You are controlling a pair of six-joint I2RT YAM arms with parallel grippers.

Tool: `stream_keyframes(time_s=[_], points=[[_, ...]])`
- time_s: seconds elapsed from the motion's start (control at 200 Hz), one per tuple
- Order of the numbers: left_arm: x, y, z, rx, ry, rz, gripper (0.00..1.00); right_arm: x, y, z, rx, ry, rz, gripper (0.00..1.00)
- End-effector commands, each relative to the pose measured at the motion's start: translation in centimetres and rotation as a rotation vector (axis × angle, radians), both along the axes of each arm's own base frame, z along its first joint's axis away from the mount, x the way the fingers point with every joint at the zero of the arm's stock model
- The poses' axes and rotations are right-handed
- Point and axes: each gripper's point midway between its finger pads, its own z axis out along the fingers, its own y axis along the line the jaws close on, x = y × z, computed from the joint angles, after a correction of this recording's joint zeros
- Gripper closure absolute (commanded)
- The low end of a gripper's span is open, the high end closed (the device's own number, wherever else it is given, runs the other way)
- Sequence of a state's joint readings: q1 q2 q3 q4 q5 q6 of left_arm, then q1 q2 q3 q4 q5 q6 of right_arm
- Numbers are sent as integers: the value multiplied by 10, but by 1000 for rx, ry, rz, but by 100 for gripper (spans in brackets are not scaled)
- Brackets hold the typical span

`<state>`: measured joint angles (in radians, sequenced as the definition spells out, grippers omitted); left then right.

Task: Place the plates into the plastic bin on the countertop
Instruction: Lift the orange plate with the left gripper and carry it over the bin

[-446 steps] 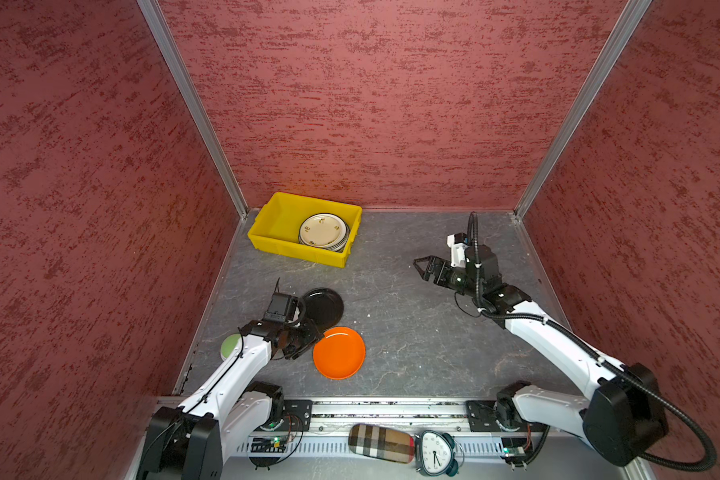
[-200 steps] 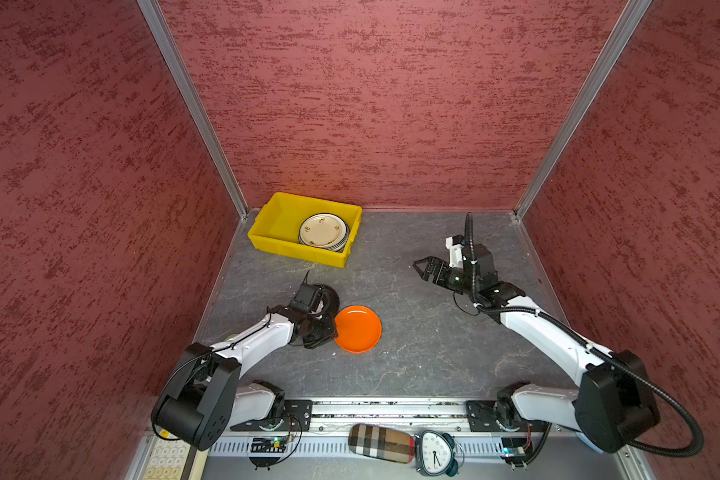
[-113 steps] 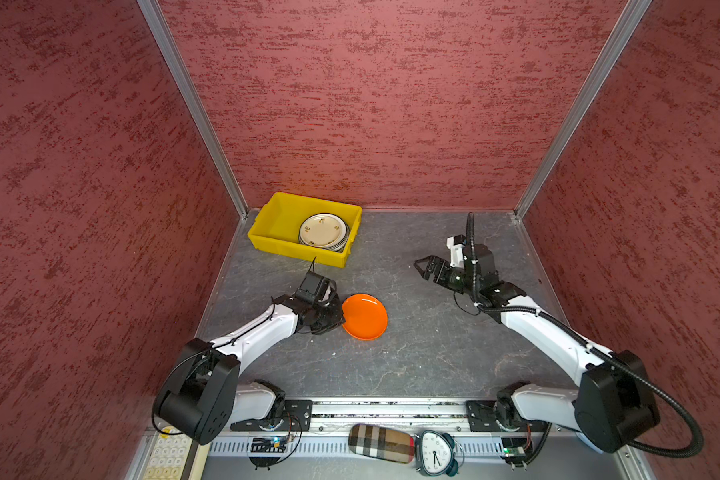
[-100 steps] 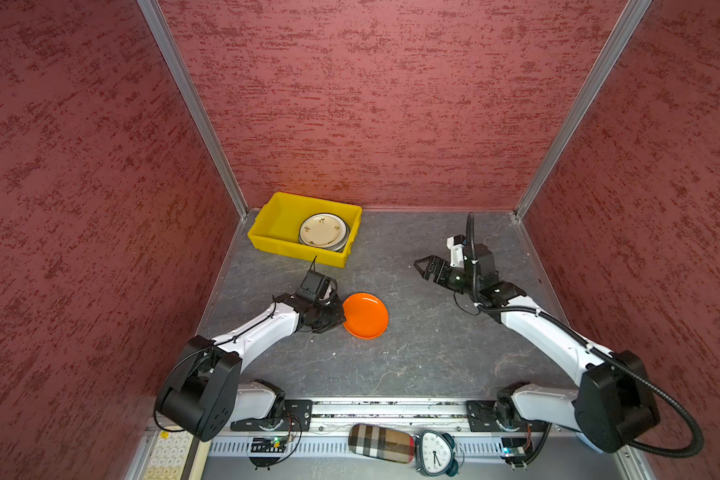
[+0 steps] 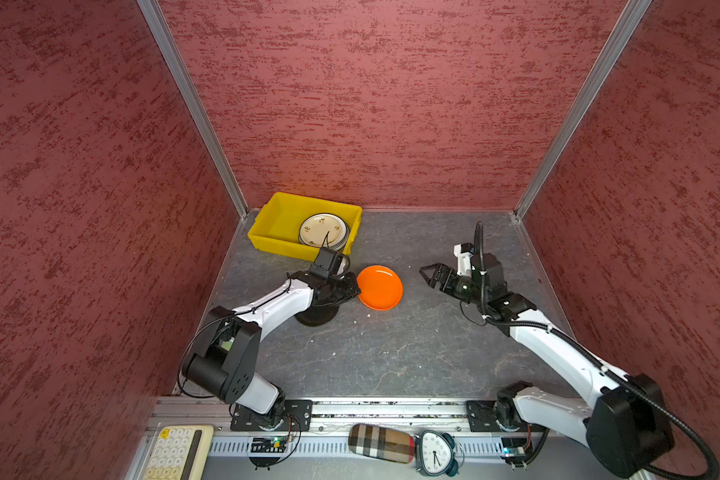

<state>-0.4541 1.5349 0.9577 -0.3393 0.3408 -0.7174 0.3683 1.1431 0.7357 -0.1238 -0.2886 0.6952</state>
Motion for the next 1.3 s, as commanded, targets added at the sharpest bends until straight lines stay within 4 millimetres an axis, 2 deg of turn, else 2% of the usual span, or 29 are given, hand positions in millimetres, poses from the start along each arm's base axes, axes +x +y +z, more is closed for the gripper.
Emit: stream_keyframes(time_s=[0.0, 0.271, 0.491, 0.616, 0.751, 0.992, 1.117, 1.293], points=[[23, -22, 35, -63, -114, -50, 100, 3, -6, 7, 4, -24, -28, 1], [48, -35, 71, -82, -191, -75, 100, 0, -7, 11, 3, -32, -20, 1], [58, -24, 84, -66, -223, -51, 100, 0, -7, 6, 9, -28, -22, 1], [67, -10, 91, -58, -245, -28, 100, 0, -8, 4, 6, -26, -26, 1], [86, 22, 103, -49, -286, 44, 100, 1, -6, 7, 5, -17, -15, 1], [129, 111, 120, -42, -369, 266, 100, -4, -10, 7, 7, -23, -33, 1], [147, 149, 116, -25, -374, 352, 100, -4, -11, 6, 1, -19, -32, 1], [169, 180, 97, 19, -340, 398, 100, 0, -11, 2, -13, -9, -35, 1]])
